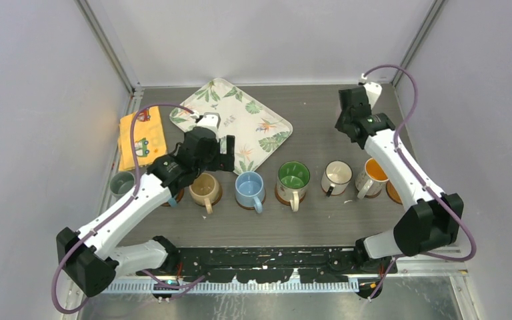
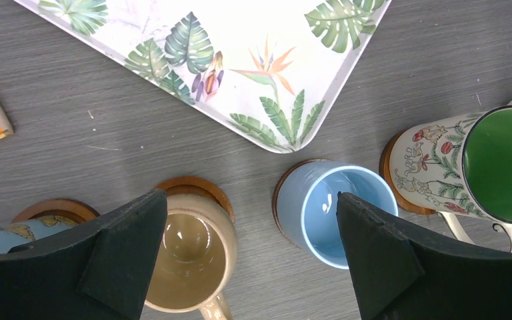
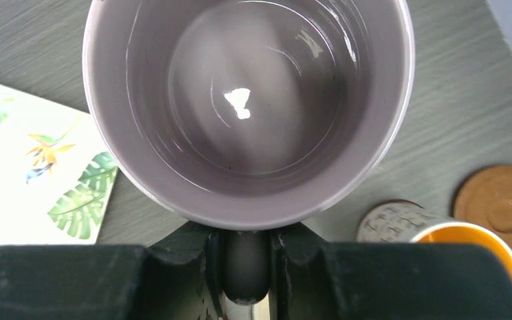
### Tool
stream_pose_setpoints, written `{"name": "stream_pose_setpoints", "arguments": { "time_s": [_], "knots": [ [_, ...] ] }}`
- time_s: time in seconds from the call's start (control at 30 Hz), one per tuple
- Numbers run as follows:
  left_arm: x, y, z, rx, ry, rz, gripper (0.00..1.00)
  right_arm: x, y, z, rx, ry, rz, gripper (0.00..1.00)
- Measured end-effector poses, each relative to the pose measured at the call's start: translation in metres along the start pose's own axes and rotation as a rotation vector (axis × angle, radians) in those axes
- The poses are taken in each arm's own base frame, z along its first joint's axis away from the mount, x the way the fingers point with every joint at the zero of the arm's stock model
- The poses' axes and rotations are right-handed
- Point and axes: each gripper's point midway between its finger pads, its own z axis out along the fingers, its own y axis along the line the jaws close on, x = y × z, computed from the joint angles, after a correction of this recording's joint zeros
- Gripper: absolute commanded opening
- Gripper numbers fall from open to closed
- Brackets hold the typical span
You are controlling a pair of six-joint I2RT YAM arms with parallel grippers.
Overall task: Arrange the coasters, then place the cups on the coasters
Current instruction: Place the cup on the coaster.
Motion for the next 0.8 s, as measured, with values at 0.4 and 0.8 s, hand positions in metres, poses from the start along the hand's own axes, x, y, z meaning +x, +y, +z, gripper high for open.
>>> {"name": "stream_pose_setpoints", "arguments": {
  "time_s": [0.4,0.8],
  "knots": [
    [0.001,-0.008,0.006,0.029,0.022,0.003,1.00,0.001,-0.132,-0.017,0.290,-0.005,0.214,0.01],
    [0.000,-0.016,0.011,0.051,0.043,0.006,1.00,0.025,-0.199,-0.029,0.480,-0.009,0.410,0.01]
  ]
}}
